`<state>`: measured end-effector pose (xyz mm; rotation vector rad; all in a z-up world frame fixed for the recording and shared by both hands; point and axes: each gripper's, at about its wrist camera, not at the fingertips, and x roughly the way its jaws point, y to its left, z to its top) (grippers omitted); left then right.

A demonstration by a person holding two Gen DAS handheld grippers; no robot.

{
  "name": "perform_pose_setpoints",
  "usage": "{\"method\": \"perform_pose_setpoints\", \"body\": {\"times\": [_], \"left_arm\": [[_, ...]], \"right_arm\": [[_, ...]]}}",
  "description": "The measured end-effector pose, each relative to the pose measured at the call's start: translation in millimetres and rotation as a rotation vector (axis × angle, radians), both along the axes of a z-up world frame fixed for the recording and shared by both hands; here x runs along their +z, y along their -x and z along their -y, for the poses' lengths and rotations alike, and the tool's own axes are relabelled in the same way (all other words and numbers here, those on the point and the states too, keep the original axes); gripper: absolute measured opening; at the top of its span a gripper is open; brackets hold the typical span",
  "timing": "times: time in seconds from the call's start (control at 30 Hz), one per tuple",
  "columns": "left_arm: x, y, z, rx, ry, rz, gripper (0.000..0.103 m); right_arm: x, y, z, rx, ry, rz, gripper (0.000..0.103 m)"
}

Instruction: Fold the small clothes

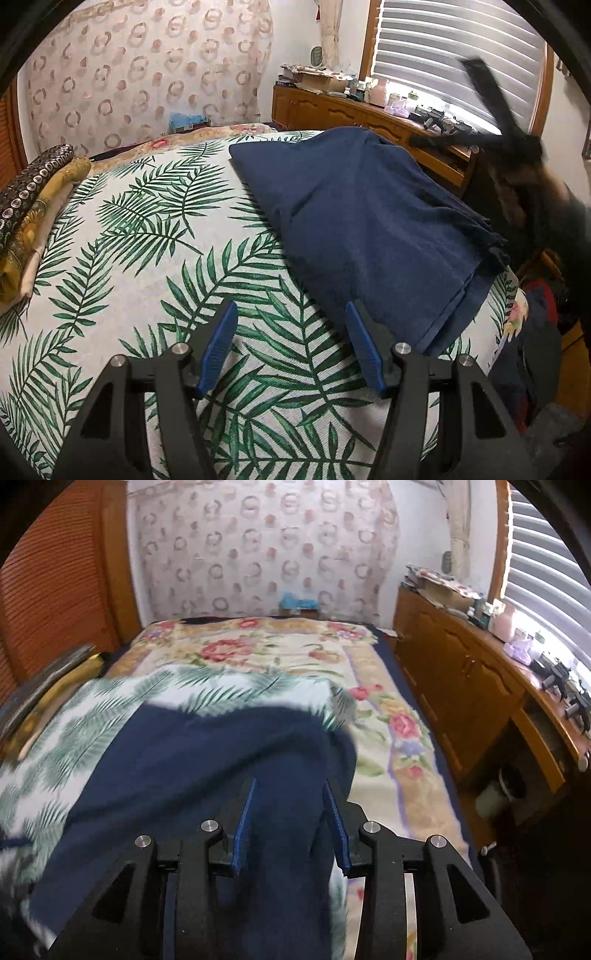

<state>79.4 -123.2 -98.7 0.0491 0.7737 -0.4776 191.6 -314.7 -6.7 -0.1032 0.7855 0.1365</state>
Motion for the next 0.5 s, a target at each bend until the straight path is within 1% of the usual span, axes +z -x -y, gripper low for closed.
{"method": "perform_pose_setpoints", "body": {"times": [0.13, 0.27, 0.37, 0.43, 0.5], "left_arm": [[5.8, 2.9, -0.2, 0.006, 0.019, 0.018, 0.06], [8.0, 4.1, 3.8, -0.002, 0.017, 0.022, 0.06], [7.0, 4.0, 9.9, -0.015, 0.006, 0.017, 0.06], [5.9, 4.2, 12.5, -0.022, 0.0, 0.015, 0.06], [5.4, 4.2, 13.0, -0.022, -0.004, 0.011, 0.06]], "right_arm": [[-11.5, 51.4, -4.7, 0.046, -0.007, -0.021, 0.036], [-22.3, 86.5, -5.3, 0.059, -0.027, -0.047, 0.036], [-27.2, 106.1, -6.1, 0.057, -0.028, -0.052, 0.036], [-33.1, 112.9, -4.3, 0.046, -0.018, -0.068, 0.036], [-39.5, 115.5, -2.4, 0.036, -0.028, -0.085, 0.036]]}}
